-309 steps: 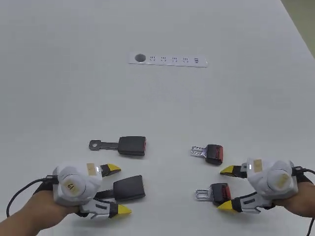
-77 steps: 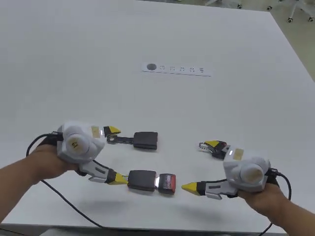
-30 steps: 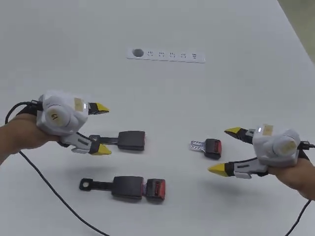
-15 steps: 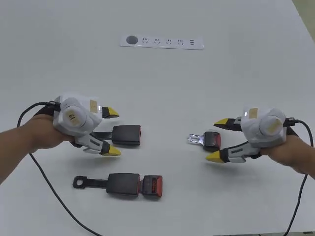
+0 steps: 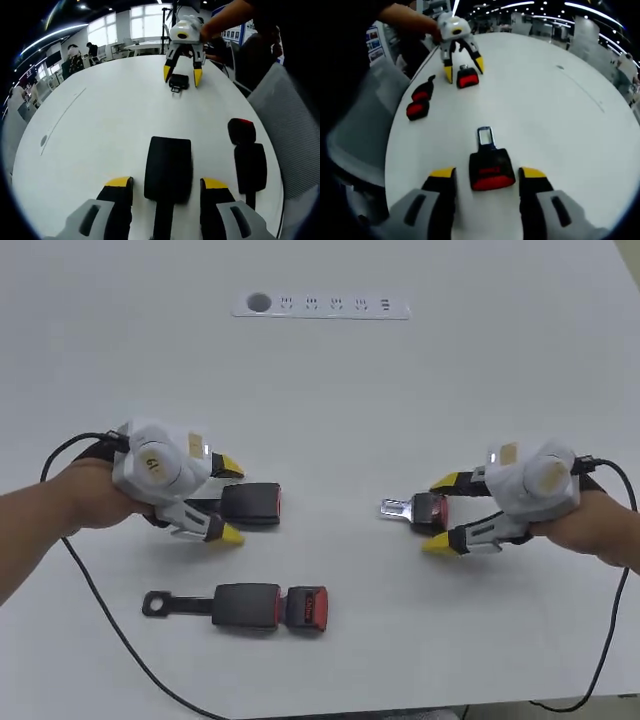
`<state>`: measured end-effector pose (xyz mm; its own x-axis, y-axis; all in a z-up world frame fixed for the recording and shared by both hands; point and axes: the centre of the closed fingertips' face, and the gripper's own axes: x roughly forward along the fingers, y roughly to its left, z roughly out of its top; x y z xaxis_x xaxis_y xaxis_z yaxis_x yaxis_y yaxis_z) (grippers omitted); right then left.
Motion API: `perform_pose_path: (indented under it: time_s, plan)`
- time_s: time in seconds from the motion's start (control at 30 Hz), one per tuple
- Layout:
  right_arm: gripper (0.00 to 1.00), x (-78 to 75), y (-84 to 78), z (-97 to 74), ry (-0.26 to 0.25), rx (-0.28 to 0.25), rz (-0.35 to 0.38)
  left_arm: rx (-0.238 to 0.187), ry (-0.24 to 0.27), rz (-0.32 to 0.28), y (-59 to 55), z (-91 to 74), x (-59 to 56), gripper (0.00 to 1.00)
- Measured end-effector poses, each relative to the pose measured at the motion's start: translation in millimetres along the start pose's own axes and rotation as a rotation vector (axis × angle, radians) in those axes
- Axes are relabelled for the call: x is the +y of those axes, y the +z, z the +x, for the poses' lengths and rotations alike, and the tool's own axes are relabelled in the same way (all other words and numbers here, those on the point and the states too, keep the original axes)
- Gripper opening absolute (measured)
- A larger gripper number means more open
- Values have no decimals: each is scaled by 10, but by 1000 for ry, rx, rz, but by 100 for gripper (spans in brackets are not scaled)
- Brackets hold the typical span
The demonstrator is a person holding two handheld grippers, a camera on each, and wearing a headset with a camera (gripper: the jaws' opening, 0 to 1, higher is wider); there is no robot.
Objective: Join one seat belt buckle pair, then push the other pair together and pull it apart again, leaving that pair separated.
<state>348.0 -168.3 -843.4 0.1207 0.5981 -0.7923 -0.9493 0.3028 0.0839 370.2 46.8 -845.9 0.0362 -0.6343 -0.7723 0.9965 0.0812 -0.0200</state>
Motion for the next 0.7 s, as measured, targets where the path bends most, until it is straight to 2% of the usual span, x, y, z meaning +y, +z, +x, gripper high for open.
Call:
perform_pose_path:
  time_s: [0.13, 0.2, 0.33, 0.4, 0.53, 0.7]
  plan:
    - [48, 8, 23, -6, 9, -15, -6, -14, 9, -16, 38, 41, 31, 50]
    - [45, -23, 9, -8, 2, -9, -43, -21, 6, -9, 58, 55, 35, 47]
    - [39, -75, 12, -11, -10, -20, -42, -16, -4, 19, 49, 87, 23, 36]
    - [37, -102, -5, -14, -24, -16, -81, -8, -9, 15, 30, 101, 23, 36]
    - [36, -107, -22, -15, -4, -54, -68, -9, -9, 17, 19, 118, 12, 36]
    - [35, -117, -20, 0, -6, -82, -64, -23, -8, 19, 22, 127, -6, 35]
